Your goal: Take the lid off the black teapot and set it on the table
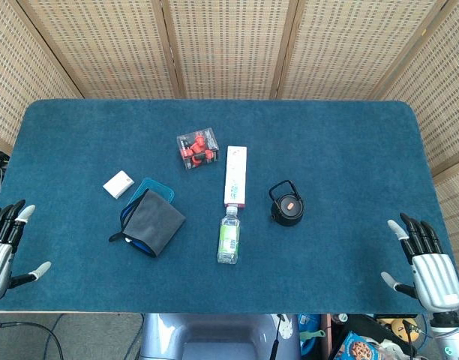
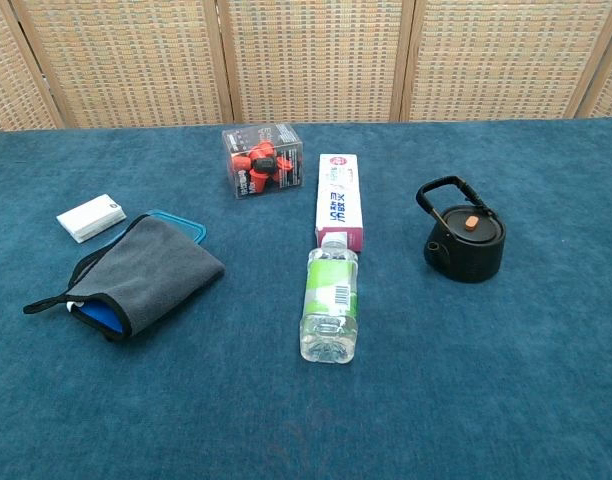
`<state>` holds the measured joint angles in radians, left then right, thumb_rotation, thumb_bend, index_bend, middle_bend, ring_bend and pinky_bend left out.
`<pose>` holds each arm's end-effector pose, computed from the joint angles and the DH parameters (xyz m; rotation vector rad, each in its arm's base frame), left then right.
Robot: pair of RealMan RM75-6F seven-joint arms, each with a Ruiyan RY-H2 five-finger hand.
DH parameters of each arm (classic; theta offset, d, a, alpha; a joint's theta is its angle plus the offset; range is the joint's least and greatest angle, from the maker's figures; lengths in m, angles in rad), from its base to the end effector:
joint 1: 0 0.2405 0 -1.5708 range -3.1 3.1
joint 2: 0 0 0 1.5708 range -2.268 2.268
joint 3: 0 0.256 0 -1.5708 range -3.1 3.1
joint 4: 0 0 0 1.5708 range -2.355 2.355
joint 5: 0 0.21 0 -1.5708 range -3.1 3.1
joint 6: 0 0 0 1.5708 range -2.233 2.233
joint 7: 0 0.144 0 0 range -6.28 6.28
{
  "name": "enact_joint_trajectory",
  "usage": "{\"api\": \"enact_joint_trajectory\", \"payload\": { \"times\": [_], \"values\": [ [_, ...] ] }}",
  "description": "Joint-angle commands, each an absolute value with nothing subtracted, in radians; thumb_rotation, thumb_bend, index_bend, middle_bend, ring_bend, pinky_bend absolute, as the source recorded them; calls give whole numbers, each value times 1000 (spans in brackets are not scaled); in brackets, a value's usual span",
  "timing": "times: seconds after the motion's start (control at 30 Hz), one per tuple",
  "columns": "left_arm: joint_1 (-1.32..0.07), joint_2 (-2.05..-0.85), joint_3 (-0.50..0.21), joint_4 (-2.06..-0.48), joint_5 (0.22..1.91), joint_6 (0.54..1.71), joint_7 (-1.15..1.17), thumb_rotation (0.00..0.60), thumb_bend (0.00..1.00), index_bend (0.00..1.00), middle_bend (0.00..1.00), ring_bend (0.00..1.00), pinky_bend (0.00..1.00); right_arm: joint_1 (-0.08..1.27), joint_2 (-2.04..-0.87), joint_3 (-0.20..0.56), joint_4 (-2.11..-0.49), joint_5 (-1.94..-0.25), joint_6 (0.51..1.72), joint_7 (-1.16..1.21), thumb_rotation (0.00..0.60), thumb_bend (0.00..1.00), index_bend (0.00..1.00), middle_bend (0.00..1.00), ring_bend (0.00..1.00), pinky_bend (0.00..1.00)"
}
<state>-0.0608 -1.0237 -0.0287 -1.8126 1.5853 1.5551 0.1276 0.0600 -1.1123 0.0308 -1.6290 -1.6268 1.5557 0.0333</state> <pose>-0.2686 0.1664 0.1742 -1.4251 -0.8279 -0.9506 -0.2933 -0.1681 0.1593 1.4364 -0.8643 1.0208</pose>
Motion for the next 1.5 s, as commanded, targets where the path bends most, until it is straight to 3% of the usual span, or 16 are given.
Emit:
{"api": "enact_joint_trajectory", "payload": {
  "times": [0.03,0.17,0.27,0.4,0.5,0.6,0.67,0.7,1.0,1.1,1.5],
  "values": [
    [-61,-1024,-29,-1813,1584,1554,128,600,0,0,0,0,0,62,-1113,30,-1629,-1626,1551,30,600,0,0,0,0,0],
    [-62,-1024,-33,-1811,1574,1552,126,600,0,0,0,0,0,78,-1110,31,-1632,-1626,1525,17,600,8,0,0,0,0],
    [-64,-1026,-38,-1806,1562,1549,128,600,0,0,0,0,0,123,-1092,47,-1648,-1630,1468,7,600,81,0,0,0,0],
    [-74,-1034,-47,-1801,1540,1530,140,600,0,0,0,0,0,246,-1061,93,-1652,-1657,1343,9,600,374,31,0,0,0],
    [-84,-1044,-56,-1794,1522,1515,152,600,0,0,0,0,0,343,-1067,131,-1611,-1677,1258,25,600,626,125,11,0,0],
    [-94,-1052,-64,-1790,1504,1501,161,600,0,0,0,0,0,444,-1096,169,-1574,-1666,1158,64,600,871,239,100,0,20],
    [-98,-1056,-67,-1785,1499,1496,163,600,0,0,0,0,0,498,-1112,180,-1566,-1650,1089,96,600,962,267,127,0,38],
    [-104,-1063,-72,-1776,1491,1490,167,600,0,0,0,0,0,567,-1136,198,-1565,-1631,995,102,600,988,270,136,3,43],
    [-124,-1084,-84,-1758,1441,1452,187,600,0,0,0,0,0,756,-1262,265,-1487,-1460,767,-50,600,1000,270,196,62,161],
    [-125,-1085,-88,-1757,1431,1452,189,600,0,0,0,0,0,808,-1338,281,-1428,-1398,741,-123,600,1000,270,197,63,164],
    [-134,-1075,-82,-1762,1414,1429,180,600,0,0,0,0,0,866,-1462,188,-1279,-1318,722,-431,600,1000,286,227,63,164]
  ]
}}
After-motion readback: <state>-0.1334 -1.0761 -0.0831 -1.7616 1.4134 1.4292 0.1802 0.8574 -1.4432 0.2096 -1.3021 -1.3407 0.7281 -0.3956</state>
